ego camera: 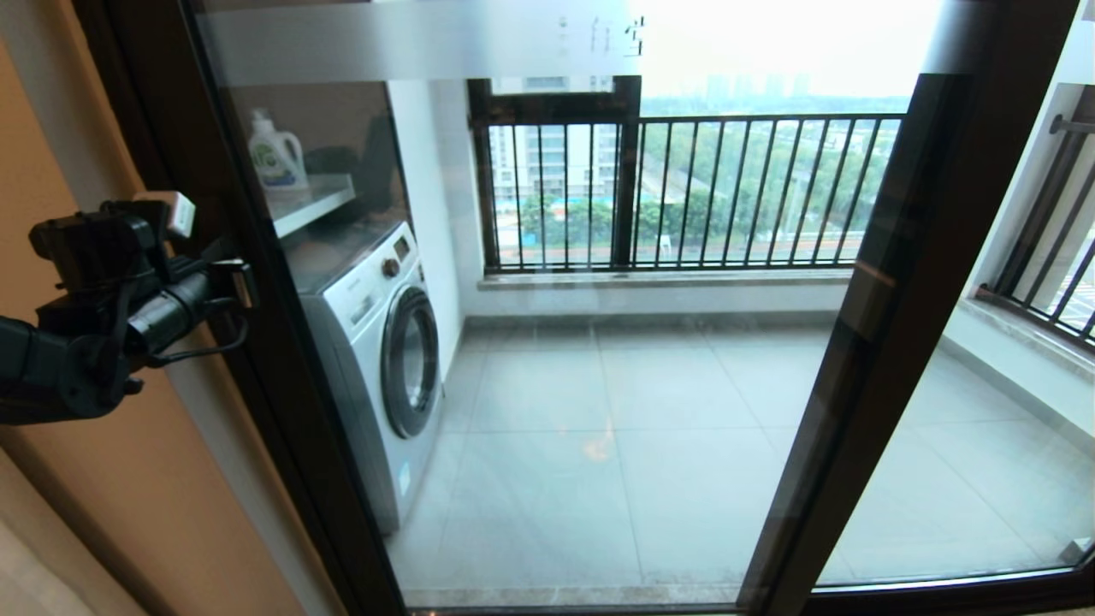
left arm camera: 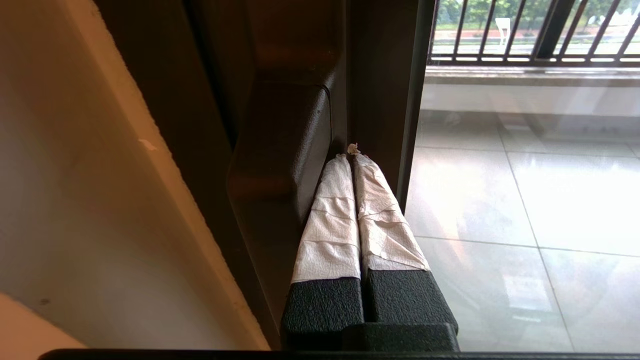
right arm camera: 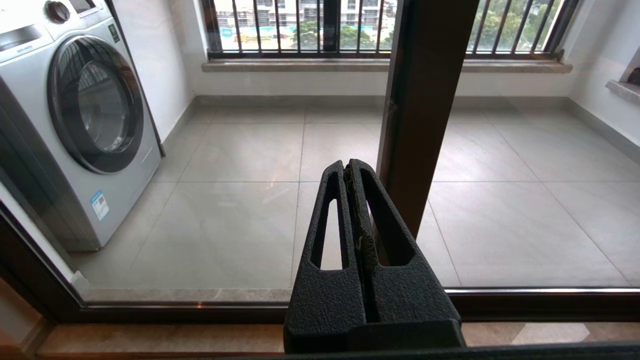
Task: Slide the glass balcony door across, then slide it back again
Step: Close the slid door
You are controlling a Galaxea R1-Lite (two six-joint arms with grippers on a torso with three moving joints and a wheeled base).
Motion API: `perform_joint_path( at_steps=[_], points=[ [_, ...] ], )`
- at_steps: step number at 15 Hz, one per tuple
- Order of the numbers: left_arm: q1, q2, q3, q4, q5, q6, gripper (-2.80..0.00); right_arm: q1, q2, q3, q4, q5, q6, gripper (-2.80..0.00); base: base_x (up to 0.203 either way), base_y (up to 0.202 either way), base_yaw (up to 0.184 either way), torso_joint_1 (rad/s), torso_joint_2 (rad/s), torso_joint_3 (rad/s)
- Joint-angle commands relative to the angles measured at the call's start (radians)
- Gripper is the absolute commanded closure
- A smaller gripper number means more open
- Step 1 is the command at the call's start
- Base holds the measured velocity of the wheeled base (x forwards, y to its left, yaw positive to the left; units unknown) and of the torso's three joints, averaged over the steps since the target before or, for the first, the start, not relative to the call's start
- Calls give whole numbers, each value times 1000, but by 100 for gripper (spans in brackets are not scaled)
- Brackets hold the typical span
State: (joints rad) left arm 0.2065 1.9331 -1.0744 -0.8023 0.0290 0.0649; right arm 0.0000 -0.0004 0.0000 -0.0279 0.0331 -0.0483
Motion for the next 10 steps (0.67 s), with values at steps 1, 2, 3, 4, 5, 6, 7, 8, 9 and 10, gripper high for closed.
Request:
perform_joint_path(
  at_steps=[1,2,3,4,5,6,7,8,9,10],
  points=[
    [16,9,-1,-1,-1,3,0,0,-1,12,0,1,-1,0,0,0,0,0,0,0],
    [22,11,-1,-1,-1,4,0,0,0,12,0,1,-1,0,0,0,0,0,0,0],
    [25,15,-1,-1,-1,4,0,0,0,12,-1,1,-1,0,0,0,0,0,0,0],
    [28,15,-1,-1,-1,4,0,0,-1,12,-1,1,-1,0,0,0,0,0,0,0],
    [28,15,-1,-1,-1,4,0,0,0,12,-1,1,-1,0,0,0,0,0,0,0],
    [28,15,-1,-1,-1,4,0,0,-1,12,0,1,-1,0,0,0,0,0,0,0],
    [28,15,-1,-1,-1,4,0,0,-1,12,-1,1,-1,0,0,0,0,0,0,0],
    [28,13,-1,-1,-1,3,0,0,-1,12,-1,1,-1,0,0,0,0,0,0,0],
    [28,13,-1,-1,-1,3,0,0,-1,12,-1,1,-1,0,0,0,0,0,0,0],
    [28,4,3,-1,-3,3,0,0,-1,12,0,1,-1,0,0,0,0,0,0,0]
  ],
)
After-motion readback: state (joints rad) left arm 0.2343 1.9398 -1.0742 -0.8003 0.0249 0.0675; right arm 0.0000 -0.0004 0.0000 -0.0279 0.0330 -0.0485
